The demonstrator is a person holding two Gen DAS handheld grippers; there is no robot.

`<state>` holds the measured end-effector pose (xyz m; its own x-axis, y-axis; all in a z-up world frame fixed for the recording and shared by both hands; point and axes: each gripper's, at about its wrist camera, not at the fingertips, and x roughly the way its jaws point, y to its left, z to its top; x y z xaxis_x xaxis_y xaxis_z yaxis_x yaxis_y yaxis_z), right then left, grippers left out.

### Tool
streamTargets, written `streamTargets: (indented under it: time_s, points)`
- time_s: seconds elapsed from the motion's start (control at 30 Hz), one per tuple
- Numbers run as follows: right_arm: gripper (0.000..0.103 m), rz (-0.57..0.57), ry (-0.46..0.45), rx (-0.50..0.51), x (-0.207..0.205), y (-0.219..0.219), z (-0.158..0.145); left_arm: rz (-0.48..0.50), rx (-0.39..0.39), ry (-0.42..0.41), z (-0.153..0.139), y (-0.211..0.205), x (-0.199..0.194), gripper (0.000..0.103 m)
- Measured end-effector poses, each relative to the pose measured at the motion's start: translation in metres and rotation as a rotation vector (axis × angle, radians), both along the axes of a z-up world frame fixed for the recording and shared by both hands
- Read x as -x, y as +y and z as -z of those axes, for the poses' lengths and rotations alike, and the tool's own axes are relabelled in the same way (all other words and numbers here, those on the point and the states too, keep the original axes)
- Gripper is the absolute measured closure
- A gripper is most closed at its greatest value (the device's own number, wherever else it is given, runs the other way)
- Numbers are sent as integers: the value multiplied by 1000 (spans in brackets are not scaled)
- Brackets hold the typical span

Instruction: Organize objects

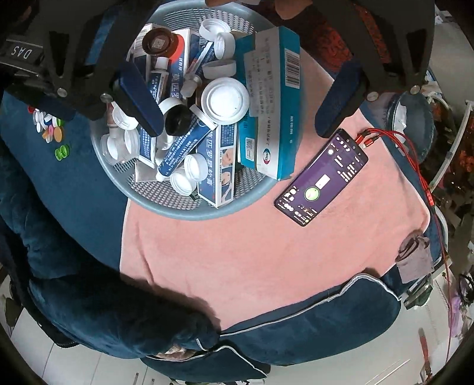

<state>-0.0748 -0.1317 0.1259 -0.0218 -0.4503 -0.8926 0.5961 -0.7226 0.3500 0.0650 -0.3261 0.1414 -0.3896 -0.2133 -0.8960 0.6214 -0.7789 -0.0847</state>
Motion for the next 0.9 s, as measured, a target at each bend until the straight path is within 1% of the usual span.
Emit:
streamTargets:
  time_s: [0.9]
  points:
    - [0, 13, 14, -28, 3, 4, 1, -7, 3, -19, 0, 1, 0, 1]
